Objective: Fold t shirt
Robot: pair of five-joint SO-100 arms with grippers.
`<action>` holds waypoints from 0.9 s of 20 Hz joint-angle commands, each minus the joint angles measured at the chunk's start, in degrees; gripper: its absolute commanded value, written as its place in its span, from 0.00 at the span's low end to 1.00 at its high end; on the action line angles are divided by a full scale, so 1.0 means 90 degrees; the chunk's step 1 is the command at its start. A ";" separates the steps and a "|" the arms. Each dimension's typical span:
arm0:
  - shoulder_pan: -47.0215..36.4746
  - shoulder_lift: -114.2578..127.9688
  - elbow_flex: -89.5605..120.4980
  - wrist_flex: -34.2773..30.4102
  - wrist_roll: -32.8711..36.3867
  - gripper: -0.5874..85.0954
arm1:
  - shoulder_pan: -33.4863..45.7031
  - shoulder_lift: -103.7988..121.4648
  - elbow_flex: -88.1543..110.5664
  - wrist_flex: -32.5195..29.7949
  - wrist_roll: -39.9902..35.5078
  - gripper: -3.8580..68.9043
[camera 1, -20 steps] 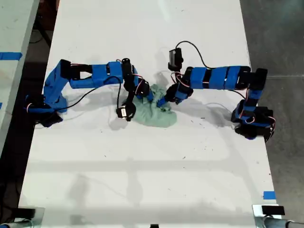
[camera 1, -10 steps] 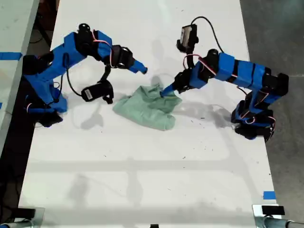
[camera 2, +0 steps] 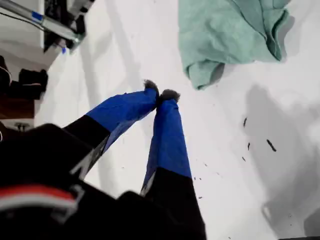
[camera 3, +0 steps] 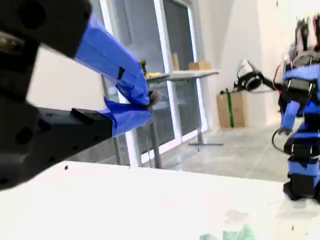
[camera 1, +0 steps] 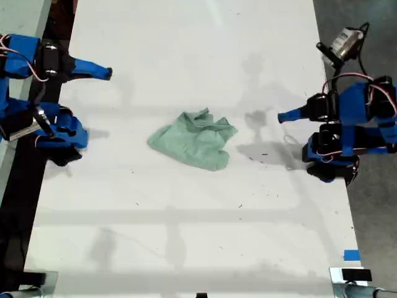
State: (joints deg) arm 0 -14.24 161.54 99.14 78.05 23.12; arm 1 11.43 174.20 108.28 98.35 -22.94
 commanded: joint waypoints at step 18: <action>0.1162 0.5000 0.8857 -0.1396 -0.2158 0.09 | -0.1201 0.2949 0.7129 -0.1680 0.1182 0.09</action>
State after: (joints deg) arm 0 -3.34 206.10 179.21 65.57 4.31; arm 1 0.00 201.18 169.89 85.25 -12.22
